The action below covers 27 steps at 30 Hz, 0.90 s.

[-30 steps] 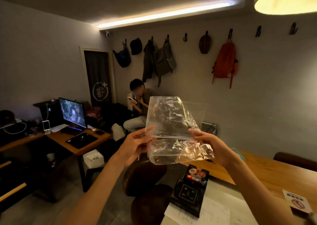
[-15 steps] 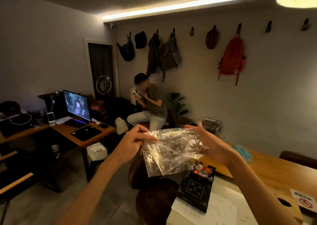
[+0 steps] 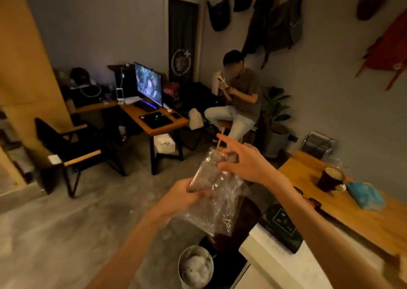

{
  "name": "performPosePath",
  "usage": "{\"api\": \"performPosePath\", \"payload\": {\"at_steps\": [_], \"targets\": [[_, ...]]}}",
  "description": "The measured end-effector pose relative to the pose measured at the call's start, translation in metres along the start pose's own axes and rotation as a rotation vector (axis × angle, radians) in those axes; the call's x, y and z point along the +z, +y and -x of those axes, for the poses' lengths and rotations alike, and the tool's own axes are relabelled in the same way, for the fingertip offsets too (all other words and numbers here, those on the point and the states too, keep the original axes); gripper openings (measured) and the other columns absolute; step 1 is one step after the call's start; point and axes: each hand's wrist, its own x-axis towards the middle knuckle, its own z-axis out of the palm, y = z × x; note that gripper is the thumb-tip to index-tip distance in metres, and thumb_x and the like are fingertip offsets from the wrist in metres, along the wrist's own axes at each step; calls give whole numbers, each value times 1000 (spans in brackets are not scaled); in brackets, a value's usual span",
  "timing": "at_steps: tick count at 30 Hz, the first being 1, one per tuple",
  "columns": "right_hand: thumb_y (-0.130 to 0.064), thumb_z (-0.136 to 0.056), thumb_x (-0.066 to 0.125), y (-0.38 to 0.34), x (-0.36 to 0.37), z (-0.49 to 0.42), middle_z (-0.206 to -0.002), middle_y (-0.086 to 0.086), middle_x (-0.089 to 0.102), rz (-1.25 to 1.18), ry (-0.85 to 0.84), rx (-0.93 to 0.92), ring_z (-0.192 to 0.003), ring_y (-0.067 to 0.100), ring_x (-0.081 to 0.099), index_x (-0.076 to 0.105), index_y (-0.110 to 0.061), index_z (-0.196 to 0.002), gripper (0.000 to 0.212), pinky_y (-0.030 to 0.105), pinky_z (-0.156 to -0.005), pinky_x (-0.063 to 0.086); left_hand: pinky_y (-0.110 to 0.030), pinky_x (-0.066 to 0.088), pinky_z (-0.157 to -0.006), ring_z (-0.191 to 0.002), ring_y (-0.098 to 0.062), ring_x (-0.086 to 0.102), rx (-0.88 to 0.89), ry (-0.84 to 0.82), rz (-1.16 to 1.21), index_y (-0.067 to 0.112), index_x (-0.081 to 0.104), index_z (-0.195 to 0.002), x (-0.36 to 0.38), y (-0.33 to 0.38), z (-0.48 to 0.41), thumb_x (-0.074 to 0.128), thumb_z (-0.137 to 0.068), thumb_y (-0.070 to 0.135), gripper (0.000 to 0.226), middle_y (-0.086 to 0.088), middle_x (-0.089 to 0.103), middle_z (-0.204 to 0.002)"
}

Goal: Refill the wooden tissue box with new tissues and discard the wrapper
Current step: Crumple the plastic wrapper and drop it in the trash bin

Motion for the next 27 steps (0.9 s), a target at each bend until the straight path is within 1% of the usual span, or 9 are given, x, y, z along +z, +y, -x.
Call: {"api": "performPosePath", "payload": {"at_steps": [3,5,7,9,12,15,17,20,27], "targets": [[-63,-77,67,25,50,5,-158,-14,24,-408,95,118,-139,10,29,-6,-50,-149,104,38,-115,19,-47,57,-87,-96,-31,72,-80,183,228,17,67,-108,-7,-28,0,76,-79,22,30,-9,77,-99],[-63,-71,74,44,87,11,-151,-4,43,-871,-46,313,-134,18,46,1,-50,-149,107,48,-109,39,-52,54,-92,-99,-34,71,-133,250,268,14,64,-112,-12,-44,-3,74,-79,17,34,-12,76,-101],[-45,-79,76,58,111,13,-122,0,68,-1098,-189,423,-107,15,67,42,-33,-140,71,41,-90,55,-53,53,-93,-99,-33,71,-176,273,308,12,62,-117,-17,-57,-9,74,-80,11,38,-13,76,-102],[-29,-82,75,70,125,6,-103,6,69,-1174,-220,447,-86,16,66,68,-19,-111,31,31,-75,55,-49,57,-88,-99,-30,71,-206,239,359,11,58,-123,-22,-66,-20,74,-80,13,46,-12,74,-108],[-20,-84,74,95,136,-14,-97,15,61,-1214,-231,465,-83,23,59,70,-8,-104,23,33,-73,53,-32,60,-62,-79,-21,74,-307,203,409,9,63,-118,-29,-71,-41,64,-90,17,29,-10,75,-100],[-17,-81,76,114,137,-38,-111,23,68,-1321,-267,488,-102,32,65,69,-12,-114,34,49,-96,49,-50,58,-86,-100,-37,70,-323,190,246,6,67,-114,-43,-77,-68,69,-88,20,29,-17,73,-109],[-6,-84,70,119,136,-52,-104,15,73,-1396,-279,524,-90,23,70,68,-13,-118,34,35,-77,60,-51,56,-91,-106,-41,67,-297,170,191,0,64,-117,-52,-83,-83,69,-88,14,33,-22,70,-114],[4,-87,62,120,142,-70,-74,4,67,-1501,-251,597,-56,9,59,66,-10,-119,36,21,-49,50,-34,61,-81,-101,-32,70,-269,187,205,-6,60,-121,-64,-89,-101,63,-89,3,33,-20,71,-113],[14,-82,60,122,155,-88,-79,4,73,-1204,81,403,-77,22,66,76,-13,-75,32,25,-67,54,-45,42,-109,-130,-35,51,-189,-120,382,-3,73,-104,-107,-110,-135,47,-90,-14,31,-18,59,-134]]}}
